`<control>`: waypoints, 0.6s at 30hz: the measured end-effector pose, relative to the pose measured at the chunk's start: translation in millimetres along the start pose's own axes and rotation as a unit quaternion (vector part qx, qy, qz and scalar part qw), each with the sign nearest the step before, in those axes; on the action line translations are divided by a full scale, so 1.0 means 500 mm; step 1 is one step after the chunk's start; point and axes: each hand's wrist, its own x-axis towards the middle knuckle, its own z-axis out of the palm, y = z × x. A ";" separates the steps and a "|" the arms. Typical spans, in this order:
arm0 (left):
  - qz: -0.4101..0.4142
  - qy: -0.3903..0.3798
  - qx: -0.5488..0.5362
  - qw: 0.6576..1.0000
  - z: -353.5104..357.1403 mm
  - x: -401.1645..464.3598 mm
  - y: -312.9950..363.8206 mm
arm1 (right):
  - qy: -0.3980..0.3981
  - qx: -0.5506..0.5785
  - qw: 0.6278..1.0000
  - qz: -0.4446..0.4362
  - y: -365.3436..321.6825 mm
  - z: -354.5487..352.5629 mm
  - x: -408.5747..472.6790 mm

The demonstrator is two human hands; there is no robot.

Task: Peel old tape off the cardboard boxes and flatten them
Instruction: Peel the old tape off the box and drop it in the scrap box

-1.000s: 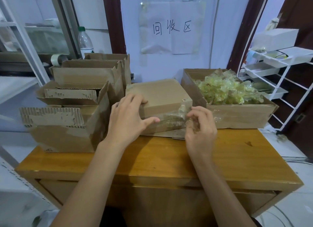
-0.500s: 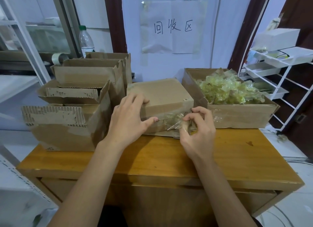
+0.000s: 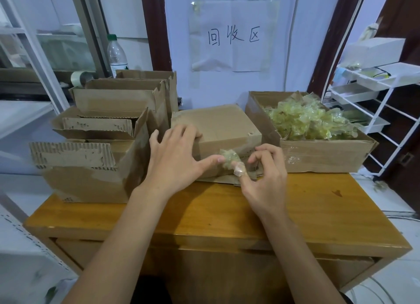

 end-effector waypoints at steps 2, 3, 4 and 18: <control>-0.001 -0.002 0.017 1.000 -0.005 0.006 0.006 | -0.007 -0.004 1.000 -0.001 0.000 0.002 -0.001; 0.003 -0.004 0.021 1.000 -0.007 0.008 0.008 | -0.008 -0.009 1.000 -0.002 0.001 0.003 -0.001; 0.011 -0.006 0.020 1.000 -0.010 0.010 0.008 | -0.008 -0.012 1.000 -0.002 0.002 0.003 -0.001; 0.144 0.015 -0.114 0.983 0.004 0.008 -0.004 | 0.018 -0.001 1.000 -0.001 0.004 0.006 0.000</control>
